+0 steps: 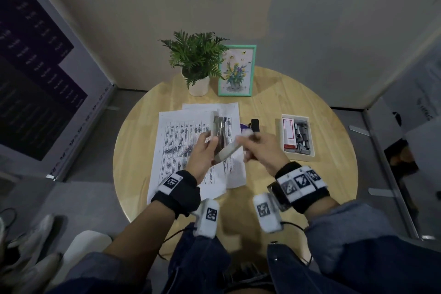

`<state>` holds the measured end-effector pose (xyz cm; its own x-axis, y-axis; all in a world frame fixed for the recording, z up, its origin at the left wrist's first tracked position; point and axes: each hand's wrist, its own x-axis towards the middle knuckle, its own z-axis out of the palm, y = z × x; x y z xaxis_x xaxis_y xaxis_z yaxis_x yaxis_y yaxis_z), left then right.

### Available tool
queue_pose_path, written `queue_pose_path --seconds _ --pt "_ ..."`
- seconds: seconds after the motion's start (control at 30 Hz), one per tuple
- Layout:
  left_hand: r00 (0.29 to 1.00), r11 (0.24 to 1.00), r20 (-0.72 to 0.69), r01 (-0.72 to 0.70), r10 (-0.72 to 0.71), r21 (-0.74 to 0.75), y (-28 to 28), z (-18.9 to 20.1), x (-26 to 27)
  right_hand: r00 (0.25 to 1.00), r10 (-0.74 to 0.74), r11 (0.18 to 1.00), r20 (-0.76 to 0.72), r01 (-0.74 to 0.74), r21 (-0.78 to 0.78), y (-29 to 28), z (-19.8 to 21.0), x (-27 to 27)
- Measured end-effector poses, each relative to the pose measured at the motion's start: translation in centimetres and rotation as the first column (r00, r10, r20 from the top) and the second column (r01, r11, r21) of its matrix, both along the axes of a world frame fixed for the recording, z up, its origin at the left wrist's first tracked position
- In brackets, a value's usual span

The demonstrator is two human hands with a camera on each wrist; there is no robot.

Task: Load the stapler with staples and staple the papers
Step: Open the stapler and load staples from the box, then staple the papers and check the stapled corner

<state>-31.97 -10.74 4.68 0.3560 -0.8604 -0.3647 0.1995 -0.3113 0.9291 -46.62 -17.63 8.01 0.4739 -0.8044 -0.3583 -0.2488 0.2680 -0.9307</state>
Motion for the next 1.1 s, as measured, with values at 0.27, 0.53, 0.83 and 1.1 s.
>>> queue_pose_path --seconds 0.27,0.53,0.83,1.1 --pt "0.903 0.901 -0.038 0.43 -0.428 0.063 0.0 1.9 -0.2 0.991 -0.069 0.995 -0.111 0.076 0.061 0.4 -0.3 3.1" --pt "0.624 0.741 0.69 -0.251 -0.368 0.622 3.2 -4.9 10.8 0.928 -0.328 0.872 -0.179 0.37 0.32 1.2 -3.0 2.2" --pt "0.713 0.789 0.675 -0.296 -0.192 0.538 5.5 -8.8 13.2 0.866 -0.38 0.891 -0.326 0.437 0.124 2.2 -5.0 1.8" --pt "0.828 0.958 0.561 -0.179 0.025 0.222 7.8 -7.5 12.6 0.855 -0.4 0.881 -0.329 0.458 0.119 2.4 -5.9 1.1"
